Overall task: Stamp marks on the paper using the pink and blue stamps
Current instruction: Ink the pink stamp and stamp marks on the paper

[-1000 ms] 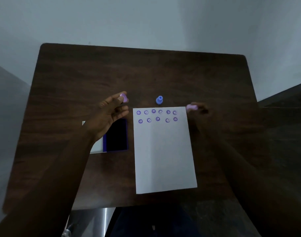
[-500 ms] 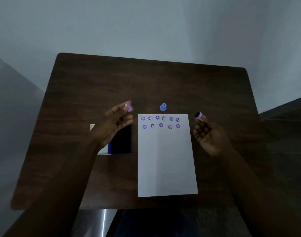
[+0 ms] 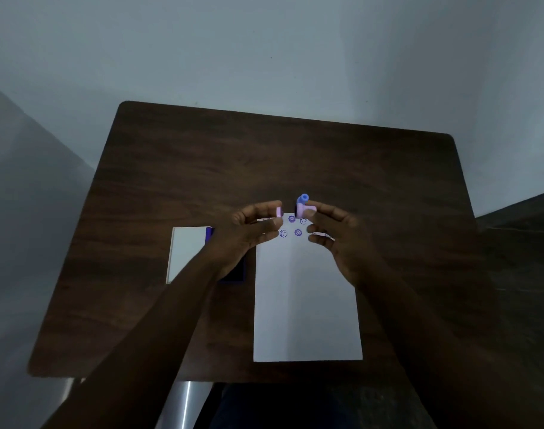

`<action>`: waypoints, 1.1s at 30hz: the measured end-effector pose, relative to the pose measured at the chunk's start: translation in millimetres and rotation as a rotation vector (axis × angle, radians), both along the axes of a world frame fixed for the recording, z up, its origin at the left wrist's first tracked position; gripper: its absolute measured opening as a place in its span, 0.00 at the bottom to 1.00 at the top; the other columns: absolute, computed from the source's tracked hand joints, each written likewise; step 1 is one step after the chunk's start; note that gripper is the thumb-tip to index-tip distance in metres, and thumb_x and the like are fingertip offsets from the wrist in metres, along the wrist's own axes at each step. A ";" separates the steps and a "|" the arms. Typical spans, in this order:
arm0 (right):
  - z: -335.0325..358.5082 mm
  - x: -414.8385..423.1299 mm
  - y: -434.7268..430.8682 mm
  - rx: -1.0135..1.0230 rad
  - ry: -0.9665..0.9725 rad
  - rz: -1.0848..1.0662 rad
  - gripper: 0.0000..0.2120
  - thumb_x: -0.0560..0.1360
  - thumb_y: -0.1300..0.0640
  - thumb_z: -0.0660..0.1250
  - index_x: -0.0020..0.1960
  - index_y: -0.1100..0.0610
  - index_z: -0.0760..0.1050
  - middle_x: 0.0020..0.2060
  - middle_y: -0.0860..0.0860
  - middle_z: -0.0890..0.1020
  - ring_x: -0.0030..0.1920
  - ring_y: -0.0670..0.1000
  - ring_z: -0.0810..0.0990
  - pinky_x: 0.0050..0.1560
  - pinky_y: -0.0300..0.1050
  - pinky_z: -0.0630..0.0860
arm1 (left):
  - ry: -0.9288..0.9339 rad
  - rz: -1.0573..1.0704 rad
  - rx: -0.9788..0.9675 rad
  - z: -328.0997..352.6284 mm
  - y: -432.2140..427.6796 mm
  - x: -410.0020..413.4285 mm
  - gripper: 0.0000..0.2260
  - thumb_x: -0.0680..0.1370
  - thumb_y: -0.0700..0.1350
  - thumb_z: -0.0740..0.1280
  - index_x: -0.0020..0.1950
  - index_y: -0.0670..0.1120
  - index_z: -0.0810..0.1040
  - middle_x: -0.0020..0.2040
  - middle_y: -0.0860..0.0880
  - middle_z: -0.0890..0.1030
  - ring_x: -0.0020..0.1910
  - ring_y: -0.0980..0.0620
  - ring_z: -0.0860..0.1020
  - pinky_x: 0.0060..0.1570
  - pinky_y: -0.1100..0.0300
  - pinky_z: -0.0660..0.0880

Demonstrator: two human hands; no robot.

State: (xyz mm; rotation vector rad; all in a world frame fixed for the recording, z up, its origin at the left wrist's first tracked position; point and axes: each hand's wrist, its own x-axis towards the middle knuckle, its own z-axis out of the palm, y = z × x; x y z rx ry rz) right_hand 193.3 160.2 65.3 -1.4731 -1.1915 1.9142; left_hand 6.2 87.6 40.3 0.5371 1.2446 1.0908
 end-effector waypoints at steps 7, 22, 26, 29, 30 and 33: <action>-2.6 -9.9 -7.6 0.043 0.001 -0.021 0.13 0.73 0.55 0.72 0.57 0.55 0.81 0.48 0.53 0.85 0.45 0.51 0.82 0.46 0.44 0.80 | 0.077 -0.030 0.051 0.4 0.7 3.2 0.17 0.75 0.41 0.72 0.64 0.46 0.80 0.58 0.46 0.85 0.57 0.47 0.83 0.59 0.52 0.79; -10.5 -8.1 -16.0 0.078 -0.040 0.024 0.15 0.70 0.51 0.73 0.55 0.54 0.82 0.46 0.52 0.86 0.48 0.52 0.84 0.48 0.43 0.82 | 0.293 -0.044 0.125 -1.8 -3.5 5.0 0.16 0.73 0.43 0.74 0.61 0.45 0.82 0.58 0.49 0.85 0.57 0.54 0.82 0.62 0.56 0.77; -11.1 -5.1 -14.3 0.119 -0.074 0.062 0.13 0.69 0.49 0.75 0.52 0.52 0.83 0.45 0.49 0.87 0.48 0.51 0.84 0.48 0.41 0.82 | 0.348 -0.064 0.113 -7.6 -4.9 6.5 0.17 0.73 0.45 0.74 0.61 0.47 0.83 0.56 0.52 0.85 0.56 0.56 0.82 0.61 0.56 0.78; -12.4 -2.5 -14.9 0.115 -0.095 0.084 0.13 0.70 0.50 0.74 0.54 0.53 0.83 0.46 0.50 0.86 0.47 0.50 0.84 0.47 0.41 0.82 | 0.371 -0.073 0.116 -9.5 -5.8 7.1 0.15 0.72 0.47 0.75 0.59 0.49 0.83 0.55 0.53 0.86 0.56 0.58 0.82 0.59 0.60 0.78; -13.0 -1.8 -15.3 0.108 -0.099 0.094 0.14 0.71 0.50 0.74 0.54 0.54 0.82 0.46 0.50 0.86 0.47 0.50 0.83 0.47 0.41 0.82 | 0.376 -0.078 0.118 -9.7 -5.8 7.1 0.15 0.72 0.47 0.75 0.58 0.50 0.84 0.54 0.54 0.86 0.55 0.58 0.82 0.58 0.61 0.78; -15.2 -2.6 -15.0 0.093 -0.116 0.111 0.15 0.70 0.49 0.74 0.54 0.53 0.82 0.45 0.50 0.86 0.45 0.49 0.83 0.47 0.43 0.82 | 0.421 -0.080 0.081 -12.9 -4.5 4.8 0.15 0.70 0.49 0.76 0.57 0.51 0.84 0.53 0.54 0.86 0.54 0.58 0.82 0.56 0.60 0.78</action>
